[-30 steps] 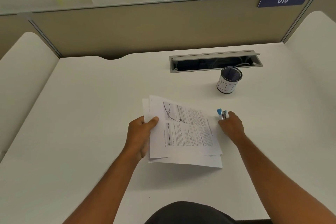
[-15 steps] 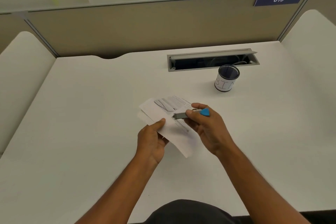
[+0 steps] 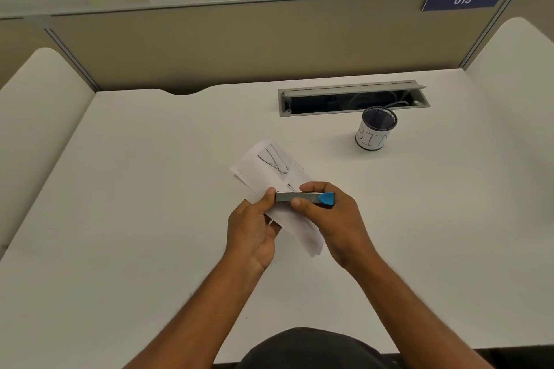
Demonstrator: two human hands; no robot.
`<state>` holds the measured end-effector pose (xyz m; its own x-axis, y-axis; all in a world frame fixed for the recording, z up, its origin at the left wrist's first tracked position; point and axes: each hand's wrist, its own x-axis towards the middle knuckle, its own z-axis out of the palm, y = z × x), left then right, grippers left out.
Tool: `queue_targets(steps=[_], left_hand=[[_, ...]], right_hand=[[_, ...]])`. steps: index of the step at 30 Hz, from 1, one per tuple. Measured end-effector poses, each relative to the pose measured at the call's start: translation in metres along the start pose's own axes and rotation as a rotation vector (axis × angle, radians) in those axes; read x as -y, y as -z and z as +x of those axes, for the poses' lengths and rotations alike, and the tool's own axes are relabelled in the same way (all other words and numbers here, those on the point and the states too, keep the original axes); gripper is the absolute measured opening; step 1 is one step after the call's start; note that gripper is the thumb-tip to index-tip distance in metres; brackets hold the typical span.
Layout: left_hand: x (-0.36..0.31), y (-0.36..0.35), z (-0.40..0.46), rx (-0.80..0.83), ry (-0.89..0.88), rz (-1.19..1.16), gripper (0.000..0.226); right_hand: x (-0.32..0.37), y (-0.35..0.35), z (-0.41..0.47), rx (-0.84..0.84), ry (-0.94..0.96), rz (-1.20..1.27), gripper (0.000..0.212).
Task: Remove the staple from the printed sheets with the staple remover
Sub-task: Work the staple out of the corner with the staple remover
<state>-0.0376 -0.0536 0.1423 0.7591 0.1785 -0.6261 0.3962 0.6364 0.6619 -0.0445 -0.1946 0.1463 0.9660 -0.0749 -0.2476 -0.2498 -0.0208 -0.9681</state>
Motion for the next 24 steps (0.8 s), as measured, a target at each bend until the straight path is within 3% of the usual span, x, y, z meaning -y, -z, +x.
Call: queue_targets(steps=[8, 14, 19, 24], left_hand=[[-0.003, 0.003, -0.007, 0.073, -0.035, -0.010, 0.010], [-0.008, 0.006, -0.014, 0.078, -0.149, 0.043, 0.015], [-0.013, 0.006, -0.019, 0.063, -0.222, 0.095, 0.016], [-0.019, 0.010, -0.021, 0.054, -0.229, 0.116, 0.017]], right_hand=[[0.009, 0.000, -0.006, -0.075, 0.035, -0.021, 0.026], [0.015, -0.010, -0.015, -0.086, 0.082, 0.031, 0.025], [0.026, -0.008, -0.018, -0.056, 0.189, -0.054, 0.059], [0.034, 0.003, -0.017, 0.046, 0.263, -0.285, 0.033]])
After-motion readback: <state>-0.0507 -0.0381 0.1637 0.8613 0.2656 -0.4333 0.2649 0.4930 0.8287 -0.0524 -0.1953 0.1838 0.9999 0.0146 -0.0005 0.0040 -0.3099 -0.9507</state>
